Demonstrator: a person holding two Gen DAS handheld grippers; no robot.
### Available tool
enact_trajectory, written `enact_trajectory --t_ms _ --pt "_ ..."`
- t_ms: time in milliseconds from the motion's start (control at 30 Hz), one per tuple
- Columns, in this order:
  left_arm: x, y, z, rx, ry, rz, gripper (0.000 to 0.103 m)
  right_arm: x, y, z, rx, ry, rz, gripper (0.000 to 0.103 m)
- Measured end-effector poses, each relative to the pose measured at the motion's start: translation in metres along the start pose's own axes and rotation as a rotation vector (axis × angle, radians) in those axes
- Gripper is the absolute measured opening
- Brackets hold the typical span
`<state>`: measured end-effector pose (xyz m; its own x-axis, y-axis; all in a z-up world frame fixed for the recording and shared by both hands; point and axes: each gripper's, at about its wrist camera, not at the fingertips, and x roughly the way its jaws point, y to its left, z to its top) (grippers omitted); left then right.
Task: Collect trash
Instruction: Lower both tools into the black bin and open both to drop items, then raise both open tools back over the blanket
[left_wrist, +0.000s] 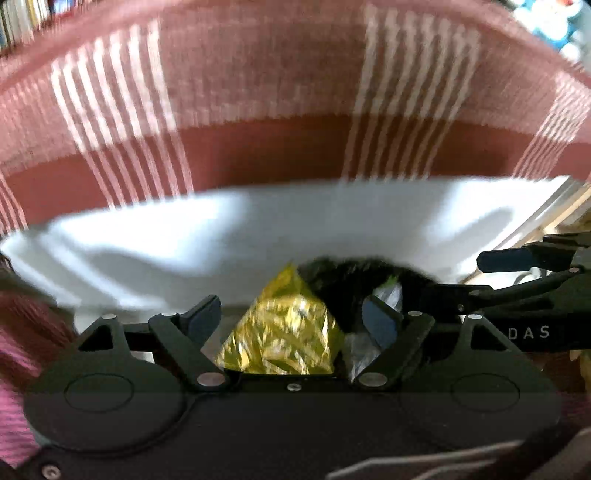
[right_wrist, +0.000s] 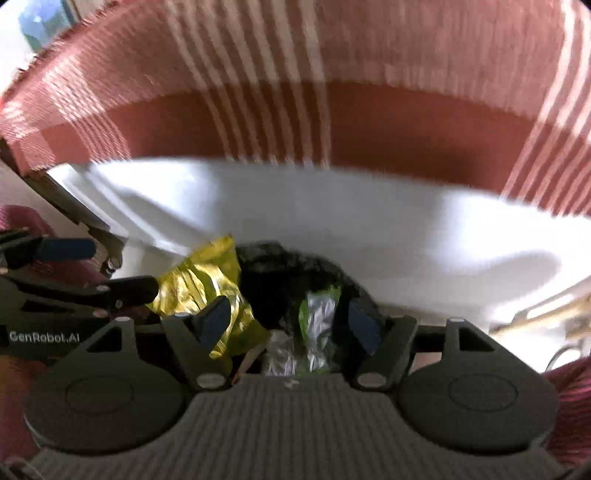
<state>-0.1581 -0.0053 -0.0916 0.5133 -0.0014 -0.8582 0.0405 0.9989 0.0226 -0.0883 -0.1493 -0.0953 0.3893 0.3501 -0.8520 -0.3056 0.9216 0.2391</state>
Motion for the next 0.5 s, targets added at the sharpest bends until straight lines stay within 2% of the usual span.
enact_trajectory --t_ms 300,500 --pt "-0.094 0.004 0.049 0.067 -0.283 -0.068 0.091 -0.091 0.005 0.038 -0.102 -0.219 0.008 0.084" --pt "-0.126 -0.002 0.099 0.105 -0.444 -0.088 0.093 -0.146 -0.004 0.076 -0.106 -0.385 -0.032 0.085"
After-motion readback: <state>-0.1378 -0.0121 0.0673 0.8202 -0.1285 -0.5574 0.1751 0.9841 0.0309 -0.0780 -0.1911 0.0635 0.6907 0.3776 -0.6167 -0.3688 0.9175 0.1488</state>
